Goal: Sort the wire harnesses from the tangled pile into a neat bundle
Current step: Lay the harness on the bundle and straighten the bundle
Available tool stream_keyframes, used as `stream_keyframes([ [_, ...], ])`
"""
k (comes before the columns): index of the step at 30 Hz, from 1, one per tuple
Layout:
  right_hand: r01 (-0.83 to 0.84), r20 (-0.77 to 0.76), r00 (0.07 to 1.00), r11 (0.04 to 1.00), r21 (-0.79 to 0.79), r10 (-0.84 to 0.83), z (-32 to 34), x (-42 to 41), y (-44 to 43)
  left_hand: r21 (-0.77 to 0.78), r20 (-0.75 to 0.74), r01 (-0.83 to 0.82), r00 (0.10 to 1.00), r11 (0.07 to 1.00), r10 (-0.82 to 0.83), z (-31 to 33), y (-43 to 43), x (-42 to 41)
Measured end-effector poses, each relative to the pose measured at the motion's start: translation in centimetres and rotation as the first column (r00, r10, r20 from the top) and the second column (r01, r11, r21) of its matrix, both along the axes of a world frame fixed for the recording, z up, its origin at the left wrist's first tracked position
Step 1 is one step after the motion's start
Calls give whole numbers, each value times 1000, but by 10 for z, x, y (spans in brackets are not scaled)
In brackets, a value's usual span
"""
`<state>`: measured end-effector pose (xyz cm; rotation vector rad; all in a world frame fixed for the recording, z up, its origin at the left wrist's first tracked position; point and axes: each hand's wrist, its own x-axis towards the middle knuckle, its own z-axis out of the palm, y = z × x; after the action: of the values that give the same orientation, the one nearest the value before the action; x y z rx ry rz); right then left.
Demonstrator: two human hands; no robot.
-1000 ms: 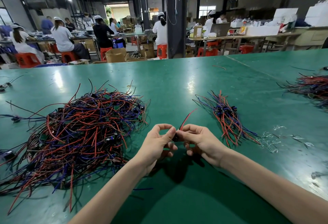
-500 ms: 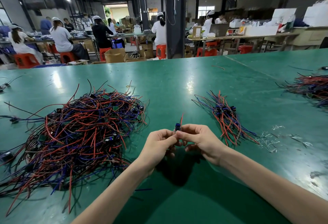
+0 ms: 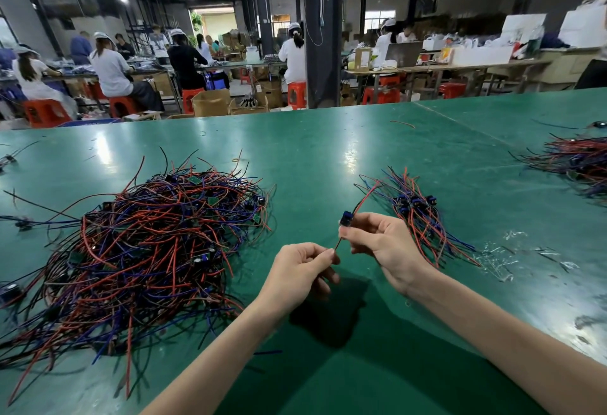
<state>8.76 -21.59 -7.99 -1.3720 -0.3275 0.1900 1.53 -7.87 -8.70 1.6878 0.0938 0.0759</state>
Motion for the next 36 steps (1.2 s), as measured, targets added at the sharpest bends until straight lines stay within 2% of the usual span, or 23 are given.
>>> stream_keyframes([
  [8, 153, 16, 988, 988, 31, -153, 14, 19, -17, -5, -13, 90, 996, 996, -90, 1, -2, -3],
  [19, 233, -35, 972, 972, 20, -232, 10, 34, -26, -11, -62, 223, 973, 975, -223, 1, -3, -8],
  [24, 198, -56, 979, 980, 23, -197, 6, 36, -26, 8, -73, 260, 963, 966, -259, 0, -1, -10],
  [31, 73, -193, 980, 994, 78, -57, 22, 45, -30, 17, -119, 329, 938, 944, -325, -1, 0, -10],
  [36, 73, -171, 982, 997, -19, -75, 68, 85, -45, 8, -144, 328, 935, 945, -324, -4, 1, -10],
])
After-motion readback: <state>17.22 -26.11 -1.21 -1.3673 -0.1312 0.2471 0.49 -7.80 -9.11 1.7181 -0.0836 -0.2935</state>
